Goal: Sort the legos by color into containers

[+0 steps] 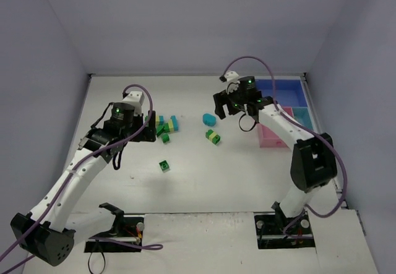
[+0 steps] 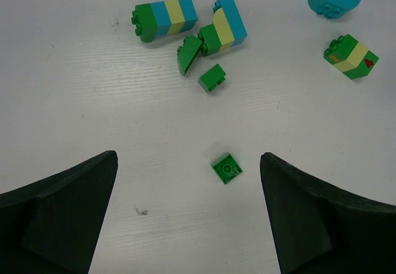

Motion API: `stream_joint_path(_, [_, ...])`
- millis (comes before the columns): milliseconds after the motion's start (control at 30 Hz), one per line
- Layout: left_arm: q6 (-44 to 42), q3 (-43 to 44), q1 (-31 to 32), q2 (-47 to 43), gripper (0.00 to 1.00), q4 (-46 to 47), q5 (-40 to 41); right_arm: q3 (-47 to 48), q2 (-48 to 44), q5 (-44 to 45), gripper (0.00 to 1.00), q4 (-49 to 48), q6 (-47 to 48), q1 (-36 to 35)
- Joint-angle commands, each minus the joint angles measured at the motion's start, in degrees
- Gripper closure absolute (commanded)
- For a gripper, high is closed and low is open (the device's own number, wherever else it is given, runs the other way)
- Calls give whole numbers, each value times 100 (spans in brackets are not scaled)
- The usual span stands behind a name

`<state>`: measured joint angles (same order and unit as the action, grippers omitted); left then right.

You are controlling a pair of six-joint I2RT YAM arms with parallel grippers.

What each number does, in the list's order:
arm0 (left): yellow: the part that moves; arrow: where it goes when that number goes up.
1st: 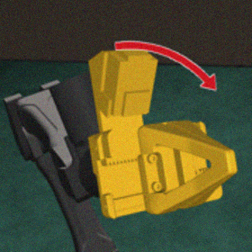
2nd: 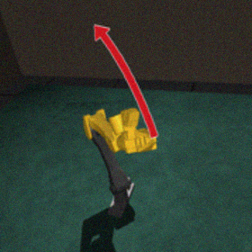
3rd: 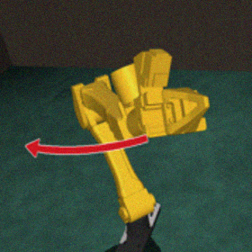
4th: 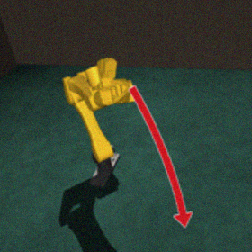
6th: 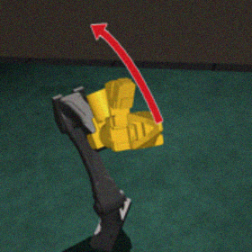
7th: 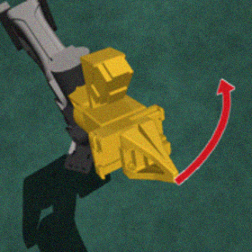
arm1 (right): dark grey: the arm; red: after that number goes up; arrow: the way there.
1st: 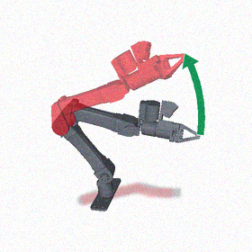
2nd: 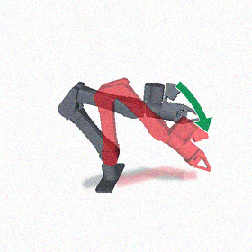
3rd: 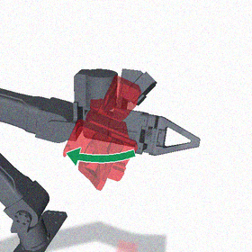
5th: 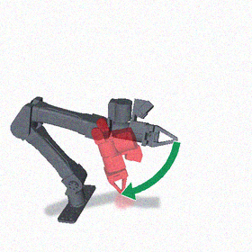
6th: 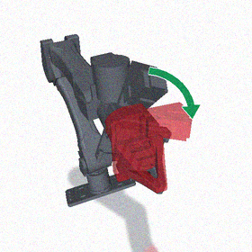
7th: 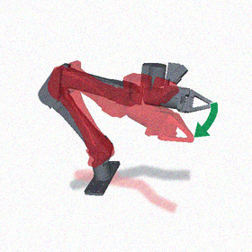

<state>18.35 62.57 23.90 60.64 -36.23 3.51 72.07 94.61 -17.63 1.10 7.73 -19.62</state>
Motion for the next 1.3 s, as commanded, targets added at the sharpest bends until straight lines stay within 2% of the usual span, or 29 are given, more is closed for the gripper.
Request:
stream_joint_path(0, [90, 335, 18, -61, 9, 29, 124, 622, 601, -276, 20, -172, 290, -235])
stream_joint_path(200, [151, 256, 27, -219, 9, -235, 238, 1247, 1779, -276, 19, -172, 431, -534])
stream_joint_path(367, [213, 195, 27, -395, 9, -393, 361, 1713, 2474, -57, 27, -181, 414, -561])
stream_joint_path(467, [239, 160, 18, -457, 9, -438, 422, 1854, 2624, 127, 48, -233, 431, -561])
stream_joint_path(500, [248, 116, 27, -474, 9, -446, 423, 1880, 2642, 128, 61, -233, 431, -561])
stream_joint_path(533, [283, 46, 18, -466, 9, -386, 440, 1907, 2572, 241, 96, -233, 484, -535])
stream_joint_path(600, [301, 45, 27, -431, 9, -341, 414, 1846, 2528, 312, 100, -233, 484, -517])
stream_joint_path(700, [310, 89, 18, -317, 9, -289, 370, 1583, 2116, 418, 100, -242, 283, -333])
stream_joint_path(833, [301, 186, 27, -202, 9, -201, 344, 880, 1055, 1023, 100, -303, -60, 159])
stream_joint_path(967, [257, 230, 27, -71, 9, -87, 326, 45, 51, 1260, 100, -348, -324, 836])
stream_joint_path(1133, [143, 511, 18, 18, 9, -148, 370, -343, -1135, 1052, 100, -216, -640, 1188])
stream_joint_path(1267, [63, 651, 18, 44, 9, -209, 519, -370, -1419, 788, 99, 109, -912, 1188])
